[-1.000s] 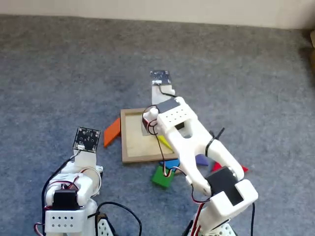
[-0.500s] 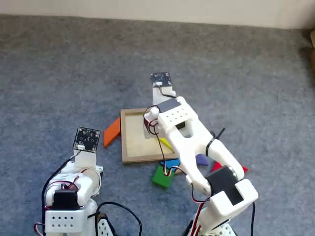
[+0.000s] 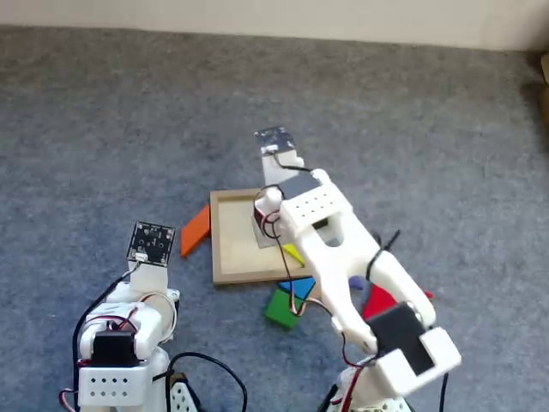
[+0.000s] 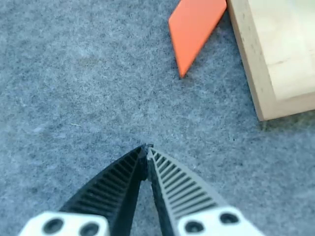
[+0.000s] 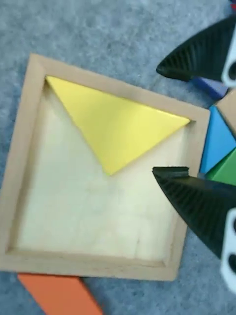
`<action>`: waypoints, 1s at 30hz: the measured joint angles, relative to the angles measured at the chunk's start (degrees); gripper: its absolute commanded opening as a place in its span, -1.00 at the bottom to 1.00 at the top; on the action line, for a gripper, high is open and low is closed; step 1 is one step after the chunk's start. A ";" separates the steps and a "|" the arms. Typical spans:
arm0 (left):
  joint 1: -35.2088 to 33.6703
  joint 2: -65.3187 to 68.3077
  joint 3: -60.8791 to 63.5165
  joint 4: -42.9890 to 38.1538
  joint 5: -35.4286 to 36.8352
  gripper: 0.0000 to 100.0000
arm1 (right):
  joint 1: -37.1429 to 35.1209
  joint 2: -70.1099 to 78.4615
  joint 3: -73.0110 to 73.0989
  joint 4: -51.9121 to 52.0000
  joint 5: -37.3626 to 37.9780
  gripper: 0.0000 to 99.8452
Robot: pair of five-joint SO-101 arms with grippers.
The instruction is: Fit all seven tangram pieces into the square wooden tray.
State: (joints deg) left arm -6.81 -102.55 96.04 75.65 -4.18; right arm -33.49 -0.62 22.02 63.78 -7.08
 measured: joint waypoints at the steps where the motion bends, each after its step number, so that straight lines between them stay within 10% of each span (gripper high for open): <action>1: 0.00 0.00 0.00 0.00 0.00 -0.99 | 0.53 -1.05 0.88 0.00 0.00 -0.46; 30: 0.00 0.00 0.00 0.00 0.00 -0.99 | 29.89 -28.22 17.14 17.93 34.11 -0.45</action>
State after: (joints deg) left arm -6.81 -102.55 96.04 75.65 -4.18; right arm -3.60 -28.84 39.16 81.71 27.03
